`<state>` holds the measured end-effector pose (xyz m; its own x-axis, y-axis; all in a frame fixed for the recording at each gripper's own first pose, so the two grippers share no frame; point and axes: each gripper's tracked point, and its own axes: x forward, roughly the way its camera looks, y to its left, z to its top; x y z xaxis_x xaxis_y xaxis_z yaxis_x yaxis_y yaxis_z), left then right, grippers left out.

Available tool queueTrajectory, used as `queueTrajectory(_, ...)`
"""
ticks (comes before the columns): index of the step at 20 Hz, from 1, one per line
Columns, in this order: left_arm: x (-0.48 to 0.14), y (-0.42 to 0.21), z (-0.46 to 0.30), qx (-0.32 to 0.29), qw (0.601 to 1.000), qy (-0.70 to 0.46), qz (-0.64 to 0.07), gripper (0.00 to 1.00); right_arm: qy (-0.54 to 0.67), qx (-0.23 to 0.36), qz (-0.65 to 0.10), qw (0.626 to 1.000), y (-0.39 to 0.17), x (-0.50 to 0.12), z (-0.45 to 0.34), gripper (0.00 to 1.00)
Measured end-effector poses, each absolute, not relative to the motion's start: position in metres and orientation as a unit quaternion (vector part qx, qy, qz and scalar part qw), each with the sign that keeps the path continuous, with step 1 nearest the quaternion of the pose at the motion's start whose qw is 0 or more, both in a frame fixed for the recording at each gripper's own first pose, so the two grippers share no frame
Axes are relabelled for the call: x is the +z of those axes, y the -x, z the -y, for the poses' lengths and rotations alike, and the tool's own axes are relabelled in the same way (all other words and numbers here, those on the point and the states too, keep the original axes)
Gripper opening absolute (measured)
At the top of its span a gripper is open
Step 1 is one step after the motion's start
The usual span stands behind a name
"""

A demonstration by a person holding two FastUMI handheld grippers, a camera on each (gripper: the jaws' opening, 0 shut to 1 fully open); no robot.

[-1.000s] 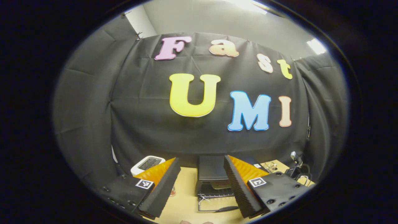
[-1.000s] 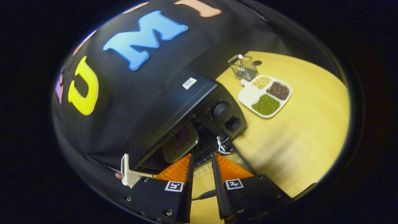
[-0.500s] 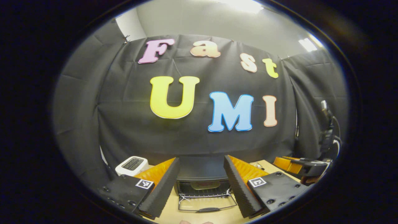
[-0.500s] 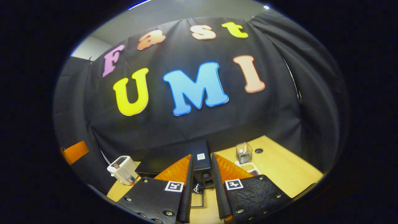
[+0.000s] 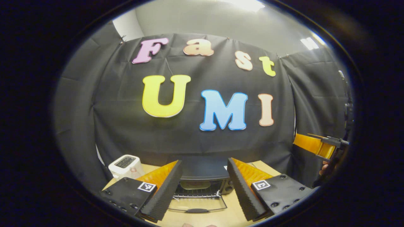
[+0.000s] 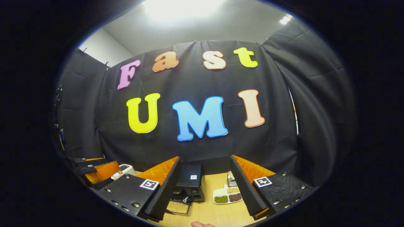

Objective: Open the electric oven with the left hand, put the food in, and close the electric oven.

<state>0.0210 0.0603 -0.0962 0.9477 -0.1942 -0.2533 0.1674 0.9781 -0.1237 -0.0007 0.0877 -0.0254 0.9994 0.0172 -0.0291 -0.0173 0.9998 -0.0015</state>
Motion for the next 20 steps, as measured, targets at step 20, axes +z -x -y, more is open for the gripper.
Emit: queueTrajectory(20,-0.403,0.011,-0.045,-0.081,0.834,0.006,-0.546,1.00,-0.025,-0.053,-0.067,0.996,0.015,-0.080,-0.018,0.94)
